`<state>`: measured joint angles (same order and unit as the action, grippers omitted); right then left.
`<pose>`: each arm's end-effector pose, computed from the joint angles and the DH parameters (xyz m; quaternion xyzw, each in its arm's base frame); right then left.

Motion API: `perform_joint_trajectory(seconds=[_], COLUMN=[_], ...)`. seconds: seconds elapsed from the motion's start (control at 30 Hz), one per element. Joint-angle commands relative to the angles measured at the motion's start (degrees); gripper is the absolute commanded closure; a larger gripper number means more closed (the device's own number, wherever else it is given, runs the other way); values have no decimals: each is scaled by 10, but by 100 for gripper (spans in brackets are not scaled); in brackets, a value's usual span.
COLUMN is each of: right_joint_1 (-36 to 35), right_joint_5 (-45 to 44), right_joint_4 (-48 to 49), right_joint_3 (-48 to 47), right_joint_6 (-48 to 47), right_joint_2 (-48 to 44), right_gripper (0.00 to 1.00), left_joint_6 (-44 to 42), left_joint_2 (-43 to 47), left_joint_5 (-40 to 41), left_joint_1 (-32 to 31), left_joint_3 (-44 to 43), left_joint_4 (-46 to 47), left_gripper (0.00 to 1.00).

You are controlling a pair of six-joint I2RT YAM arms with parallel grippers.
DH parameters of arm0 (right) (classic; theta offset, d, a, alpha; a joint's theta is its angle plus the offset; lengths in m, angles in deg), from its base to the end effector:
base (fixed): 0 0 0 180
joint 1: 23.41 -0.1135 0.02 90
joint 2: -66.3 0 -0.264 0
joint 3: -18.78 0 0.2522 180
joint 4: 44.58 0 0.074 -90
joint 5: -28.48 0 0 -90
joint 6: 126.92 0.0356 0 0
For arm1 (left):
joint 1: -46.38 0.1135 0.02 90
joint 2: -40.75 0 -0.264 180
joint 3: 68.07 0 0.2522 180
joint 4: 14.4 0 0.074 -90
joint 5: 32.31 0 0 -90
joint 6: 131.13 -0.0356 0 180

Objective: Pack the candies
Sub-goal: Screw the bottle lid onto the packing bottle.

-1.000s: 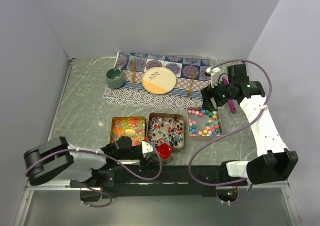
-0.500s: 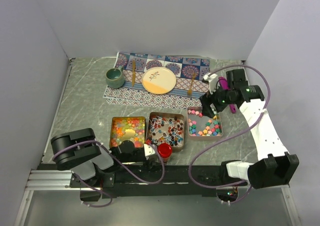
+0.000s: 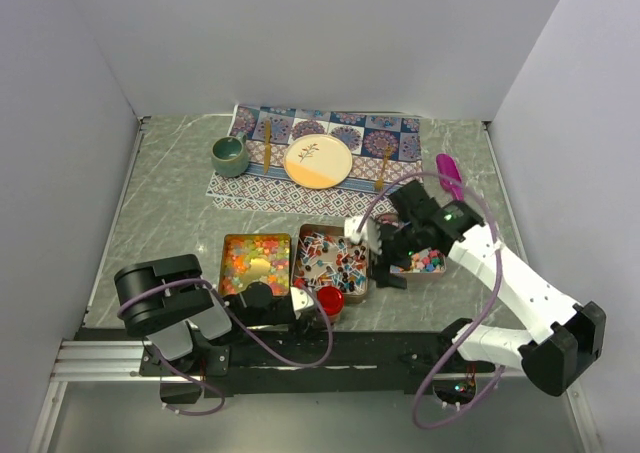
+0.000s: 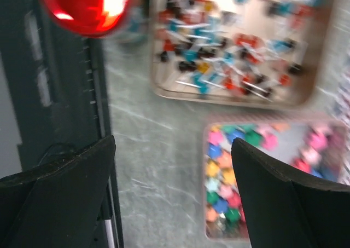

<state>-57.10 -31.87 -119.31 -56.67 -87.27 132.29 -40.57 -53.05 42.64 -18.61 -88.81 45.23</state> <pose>0.1610 0.1285 0.3008 -0.6728 0.6648 0.2173 0.2410 0.0831 -0.2000 0.1105 0.4835 0.6151 -0.4189 0.4608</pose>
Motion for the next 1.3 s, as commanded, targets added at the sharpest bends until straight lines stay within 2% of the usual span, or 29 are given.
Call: perform_joint_trajectory(seconds=[0.0, 0.17, 0.3, 0.33, 0.43, 0.77, 1.0, 1.27], right_joint_1=[-72, -114, -143, -151, -159, -185, -190, -190], right_joint_5=[41, 76, 88, 90, 109, 107, 88, 64], right_joint_4=[30, 99, 130, 136, 146, 127, 76, 12], right_joint_3=[17, 19, 19, 18, 8, 10, 59, 106], right_joint_6=[-27, -6, -33, -38, -44, -75, -95, -77], right_joint_2=[-6, 23, 54, 61, 84, 107, 40, -48], right_gripper=[6, 5, 5, 5, 4, 4, 5, 6], left_joint_6=[2, 1, 1, 1, 1, 1, 1, 1], left_joint_2=[4, 11, 16, 16, 17, 20, 19, 14], left_joint_5=[11, 3, 2, 2, -4, 12, 29, 34], left_joint_1=[-2, -3, -3, -3, -3, -5, -4, -5], left_joint_3=[-10, -9, -7, -7, -8, -11, -17, -24], left_joint_4=[109, 97, 97, 96, 91, 71, 60, 42], left_gripper=[43, 56, 69, 81, 99, 99, 99, 99])
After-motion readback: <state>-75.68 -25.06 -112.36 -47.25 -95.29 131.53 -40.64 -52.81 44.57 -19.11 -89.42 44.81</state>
